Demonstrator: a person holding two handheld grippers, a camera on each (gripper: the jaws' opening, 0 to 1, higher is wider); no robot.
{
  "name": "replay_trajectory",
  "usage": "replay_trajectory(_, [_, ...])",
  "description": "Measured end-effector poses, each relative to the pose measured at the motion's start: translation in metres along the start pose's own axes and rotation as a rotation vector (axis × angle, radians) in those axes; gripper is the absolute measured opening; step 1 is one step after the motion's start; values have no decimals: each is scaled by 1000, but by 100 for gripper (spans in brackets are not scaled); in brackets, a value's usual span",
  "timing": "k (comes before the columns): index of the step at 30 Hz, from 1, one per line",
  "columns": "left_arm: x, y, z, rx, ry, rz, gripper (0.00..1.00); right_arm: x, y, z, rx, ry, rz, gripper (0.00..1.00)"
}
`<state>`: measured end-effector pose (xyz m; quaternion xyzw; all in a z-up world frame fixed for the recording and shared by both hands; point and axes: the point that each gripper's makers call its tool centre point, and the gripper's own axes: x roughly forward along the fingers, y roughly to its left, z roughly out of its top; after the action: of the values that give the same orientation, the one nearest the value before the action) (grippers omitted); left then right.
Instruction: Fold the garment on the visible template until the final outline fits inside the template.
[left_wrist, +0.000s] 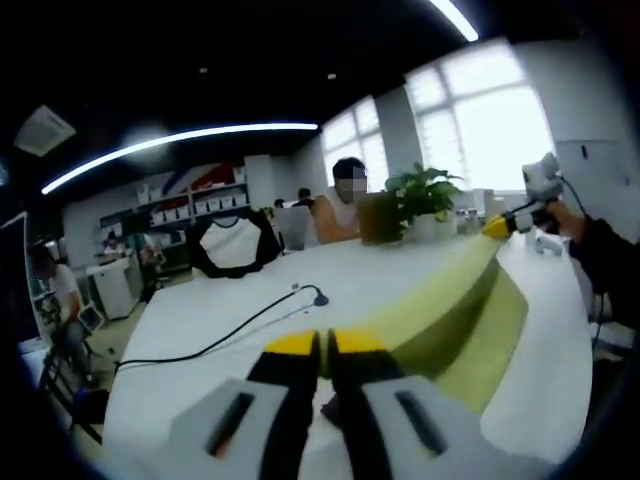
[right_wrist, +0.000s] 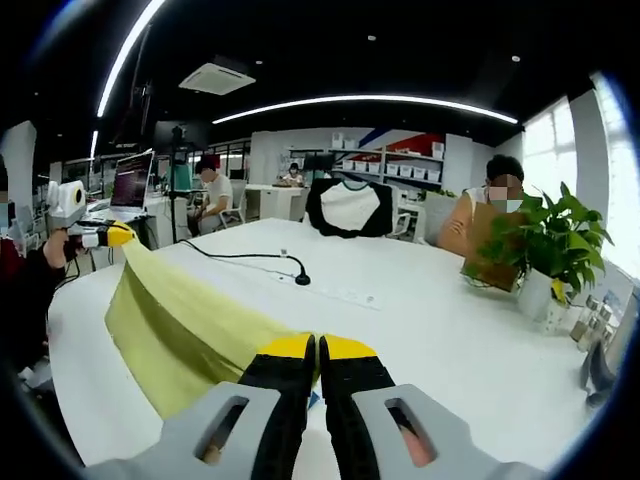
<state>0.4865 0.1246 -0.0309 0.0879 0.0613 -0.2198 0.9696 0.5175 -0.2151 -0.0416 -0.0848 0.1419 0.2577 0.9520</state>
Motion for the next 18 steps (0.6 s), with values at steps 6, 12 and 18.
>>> replay_trajectory(6, [21,7,-17,-32,40,6,4,16,-7,-14,11,41,-13,0])
replay_trajectory(12, [33,7,-28,-70,69,-5,4,30,-14,-30,11,89,-24,0])
replay_trajectory(18, [48,9,-49,-48,136,12,4,46,-17,-49,38,129,-20,0])
